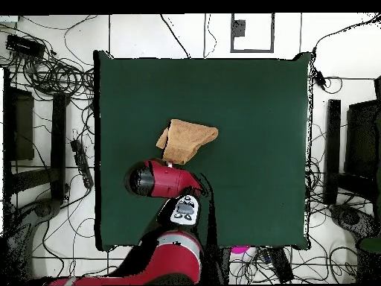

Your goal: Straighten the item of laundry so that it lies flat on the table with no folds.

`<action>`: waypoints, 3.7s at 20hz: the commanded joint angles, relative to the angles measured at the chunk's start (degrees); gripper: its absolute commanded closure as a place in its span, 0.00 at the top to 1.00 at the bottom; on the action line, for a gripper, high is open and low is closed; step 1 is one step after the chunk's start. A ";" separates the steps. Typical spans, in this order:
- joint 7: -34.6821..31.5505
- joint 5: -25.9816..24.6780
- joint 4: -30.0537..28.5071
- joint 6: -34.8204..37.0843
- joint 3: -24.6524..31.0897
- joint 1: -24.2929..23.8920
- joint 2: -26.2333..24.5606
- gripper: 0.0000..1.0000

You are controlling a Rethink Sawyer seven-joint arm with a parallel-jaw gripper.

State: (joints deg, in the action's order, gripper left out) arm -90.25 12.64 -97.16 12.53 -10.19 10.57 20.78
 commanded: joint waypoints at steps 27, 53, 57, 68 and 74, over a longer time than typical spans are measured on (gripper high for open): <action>-20.97 11.61 4.50 14.53 -14.26 18.70 -0.80 1.00; -18.46 10.98 9.81 -5.03 -13.79 18.74 -11.27 1.00; -18.72 11.59 10.64 -4.36 -14.91 19.12 -12.09 1.00; -19.52 12.12 9.93 1.25 -17.34 21.92 -9.70 1.00; -20.22 12.46 10.48 4.86 -19.84 24.04 -8.99 1.00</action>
State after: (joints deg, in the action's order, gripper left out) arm -94.80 21.19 -90.31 9.81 -31.70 32.17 10.86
